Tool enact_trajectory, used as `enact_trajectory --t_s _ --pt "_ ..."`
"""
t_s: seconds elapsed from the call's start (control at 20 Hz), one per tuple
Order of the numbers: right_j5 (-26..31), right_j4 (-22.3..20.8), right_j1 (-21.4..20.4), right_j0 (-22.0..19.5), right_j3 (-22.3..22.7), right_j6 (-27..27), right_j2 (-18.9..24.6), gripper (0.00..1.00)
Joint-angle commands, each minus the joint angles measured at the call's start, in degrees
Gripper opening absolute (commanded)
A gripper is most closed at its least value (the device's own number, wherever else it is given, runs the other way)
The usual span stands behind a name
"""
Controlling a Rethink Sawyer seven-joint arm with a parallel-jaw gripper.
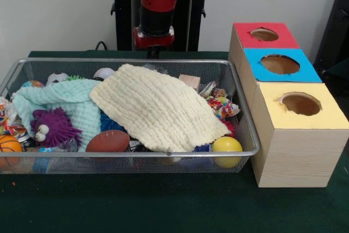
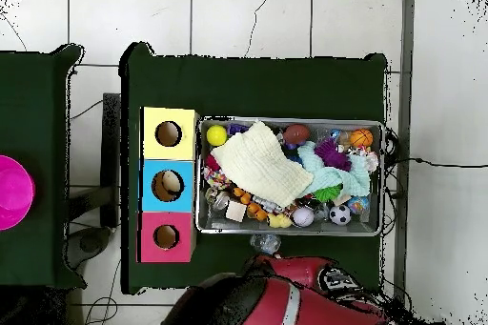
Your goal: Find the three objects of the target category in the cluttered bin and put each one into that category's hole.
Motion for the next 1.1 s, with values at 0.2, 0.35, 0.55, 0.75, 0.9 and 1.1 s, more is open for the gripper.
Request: enact_trajectory --t_s 0.2,0.35,0.55,0.75,0.9,1.1 --pt "-6.4 14.0 0.2 6.9 -2.2 19.8 -6.1 0.0" --pt "-6.3 12.8 -0.4 5.8 -2.1 16.8 -5.0 0.0" --pt "-6.7 11.8 -1.1 5.2 -1.7 15.7 -4.6 0.0" --pt "-7.0 11.7 -1.4 5.2 -1.4 15.8 -4.6 0.0" --pt "-6.8 11.8 -1.4 4.8 -1.1 15.6 -4.2 0.0" --pt "-6.3 11.8 -1.9 4.2 -1.1 15.3 -3.6 0.0"
